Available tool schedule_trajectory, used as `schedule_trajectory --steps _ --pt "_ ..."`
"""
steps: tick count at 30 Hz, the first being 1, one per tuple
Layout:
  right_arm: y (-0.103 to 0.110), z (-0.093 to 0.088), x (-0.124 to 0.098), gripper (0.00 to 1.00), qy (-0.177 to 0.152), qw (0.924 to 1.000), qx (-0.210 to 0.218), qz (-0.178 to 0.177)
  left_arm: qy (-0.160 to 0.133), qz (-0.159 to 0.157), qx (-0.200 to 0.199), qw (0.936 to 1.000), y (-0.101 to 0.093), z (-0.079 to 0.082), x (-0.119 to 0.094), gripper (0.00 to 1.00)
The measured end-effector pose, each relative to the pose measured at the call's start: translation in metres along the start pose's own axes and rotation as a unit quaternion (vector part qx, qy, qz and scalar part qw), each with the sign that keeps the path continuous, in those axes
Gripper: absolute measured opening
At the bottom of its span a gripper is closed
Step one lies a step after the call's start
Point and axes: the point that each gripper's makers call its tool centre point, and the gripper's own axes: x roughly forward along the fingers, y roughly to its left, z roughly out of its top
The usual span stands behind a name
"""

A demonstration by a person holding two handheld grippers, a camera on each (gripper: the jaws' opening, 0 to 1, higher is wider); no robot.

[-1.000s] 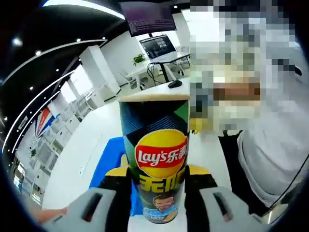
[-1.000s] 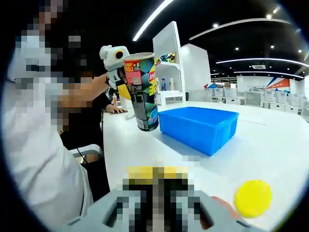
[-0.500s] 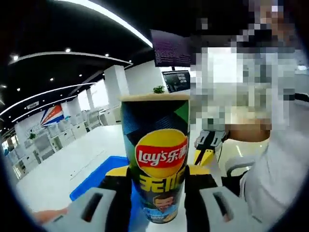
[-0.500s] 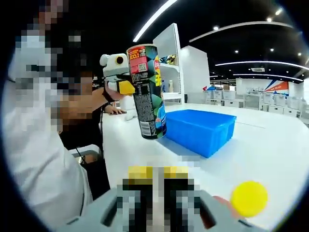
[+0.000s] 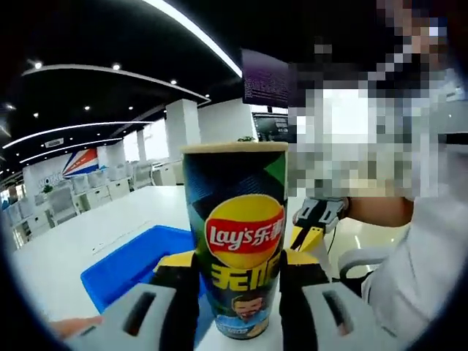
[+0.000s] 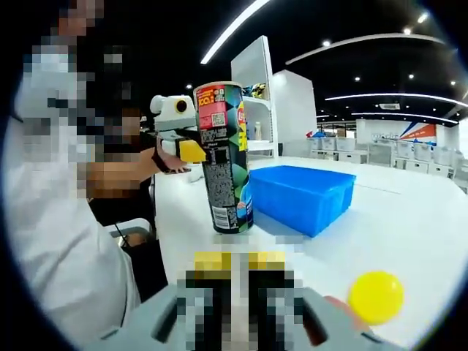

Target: Open the lid of the chip container on the table, take out the chips, place them into the box in front of the container, and close the lid

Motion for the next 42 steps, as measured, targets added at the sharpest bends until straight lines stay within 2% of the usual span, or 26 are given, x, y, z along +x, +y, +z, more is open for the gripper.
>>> schedule_trajectory --steps 2,5,7,18,22,36,38,42 --pt "-0.001 -0.001 -0.001 0.08 0.001 1.0 0.0 -0.002 -0.003 0.005 -0.003 1.0 0.002 -0.003 0.0 0.42" --pt "-0.001 -0.002 -0.001 0.08 0.001 1.0 0.003 -0.003 -0.006 -0.008 -0.027 0.9996 0.0 -0.008 0.001 0.42" --pt "-0.002 -0.003 -0.001 0.08 0.002 1.0 0.003 -0.004 -0.008 -0.005 -0.026 0.9996 0.0 -0.012 0.004 0.42" --pt "-0.004 -0.01 -0.009 0.09 0.009 0.9998 0.011 -0.014 -0.045 -0.022 -0.033 0.9982 -0.008 -0.007 0.005 0.43" --pt "-0.008 -0.009 -0.01 0.1 0.005 0.9996 0.016 -0.022 -0.066 -0.025 -0.041 0.9966 -0.008 -0.007 0.004 0.43" --pt "-0.01 -0.008 -0.014 0.13 -0.006 0.9994 0.019 -0.029 -0.088 -0.027 -0.042 0.9949 -0.011 -0.003 0.006 0.44" --pt "-0.009 -0.007 -0.015 0.15 -0.007 0.9994 0.015 -0.03 -0.094 -0.035 -0.037 0.9942 -0.012 -0.002 0.006 0.45" --pt "-0.013 0.001 -0.02 0.19 -0.028 0.9987 0.012 -0.04 -0.101 -0.046 -0.044 0.9928 -0.009 -0.003 0.003 0.45"
